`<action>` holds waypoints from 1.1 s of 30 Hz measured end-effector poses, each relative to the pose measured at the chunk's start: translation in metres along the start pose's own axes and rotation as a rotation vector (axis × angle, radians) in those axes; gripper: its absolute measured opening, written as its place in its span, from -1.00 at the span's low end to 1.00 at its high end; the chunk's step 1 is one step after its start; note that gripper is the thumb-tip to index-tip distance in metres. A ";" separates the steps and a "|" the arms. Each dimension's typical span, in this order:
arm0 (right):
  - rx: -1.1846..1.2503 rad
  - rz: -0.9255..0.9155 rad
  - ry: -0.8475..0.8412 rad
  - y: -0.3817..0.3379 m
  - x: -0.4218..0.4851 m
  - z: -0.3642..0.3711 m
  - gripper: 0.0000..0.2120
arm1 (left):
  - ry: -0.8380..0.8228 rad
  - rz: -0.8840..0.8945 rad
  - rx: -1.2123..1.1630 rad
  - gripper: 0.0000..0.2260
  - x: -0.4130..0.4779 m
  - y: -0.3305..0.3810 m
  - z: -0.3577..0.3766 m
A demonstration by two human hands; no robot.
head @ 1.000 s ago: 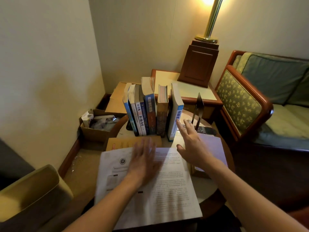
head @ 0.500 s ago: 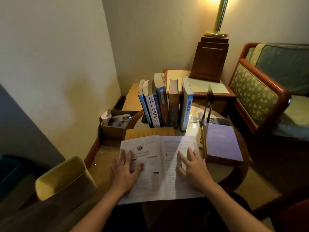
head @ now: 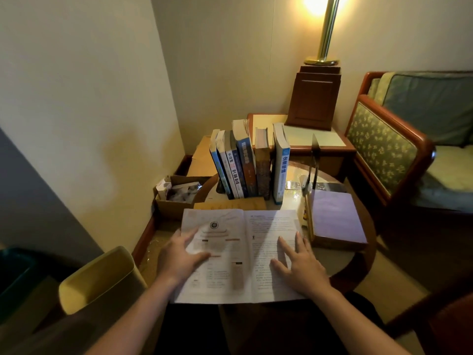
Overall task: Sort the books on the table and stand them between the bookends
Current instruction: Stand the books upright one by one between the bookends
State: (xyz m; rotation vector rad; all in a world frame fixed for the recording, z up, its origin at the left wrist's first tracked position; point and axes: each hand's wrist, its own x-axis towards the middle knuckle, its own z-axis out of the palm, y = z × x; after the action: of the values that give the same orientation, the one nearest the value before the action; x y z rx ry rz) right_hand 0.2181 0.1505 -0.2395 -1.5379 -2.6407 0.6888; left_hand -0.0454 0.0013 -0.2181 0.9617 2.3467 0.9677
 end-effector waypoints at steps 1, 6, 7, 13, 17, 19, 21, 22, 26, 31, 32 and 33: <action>0.024 0.004 0.002 0.001 0.000 -0.001 -0.29 | 0.019 0.027 0.038 -0.29 0.000 0.009 -0.007; 0.151 -0.011 0.013 0.006 -0.002 -0.004 -0.31 | 0.015 0.150 0.103 -0.31 0.009 0.061 -0.040; 0.185 -0.016 0.016 0.006 -0.002 -0.004 -0.33 | -0.004 0.171 0.108 -0.31 0.009 0.073 -0.043; 0.568 -0.013 0.069 0.005 -0.008 -0.012 -0.52 | -0.180 0.289 0.045 -0.23 -0.005 0.135 -0.020; 0.701 0.006 0.090 0.002 -0.013 -0.023 -0.55 | -0.242 0.236 -0.196 -0.26 -0.017 0.155 0.009; 0.789 0.018 0.102 0.002 -0.014 -0.028 -0.55 | -0.332 0.196 -0.319 -0.25 -0.021 0.155 0.027; 0.865 0.010 0.118 0.005 -0.012 -0.032 -0.53 | -0.412 0.138 -0.330 -0.26 -0.025 0.149 0.045; 0.881 0.000 0.131 0.008 -0.010 -0.032 -0.51 | -0.434 0.111 -0.278 -0.29 -0.026 0.144 0.055; 0.854 0.016 0.117 0.032 0.001 -0.019 -0.42 | -0.424 0.169 0.092 -0.39 -0.029 0.112 0.084; 0.989 0.050 0.120 0.027 -0.009 -0.025 -0.57 | -0.357 0.152 0.222 -0.30 -0.029 0.081 0.100; 0.985 0.056 0.105 0.027 -0.008 -0.024 -0.56 | -0.344 0.153 0.235 -0.29 -0.031 0.077 0.102; 0.961 0.066 0.086 0.027 -0.006 -0.023 -0.53 | -0.331 0.158 0.244 -0.29 -0.031 0.074 0.103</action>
State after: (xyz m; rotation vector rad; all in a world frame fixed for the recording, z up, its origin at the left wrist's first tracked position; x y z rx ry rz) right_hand 0.2485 0.1649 -0.2273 -1.2702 -1.7048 1.5286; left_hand 0.0698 0.0622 -0.2286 1.3084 2.1616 0.5306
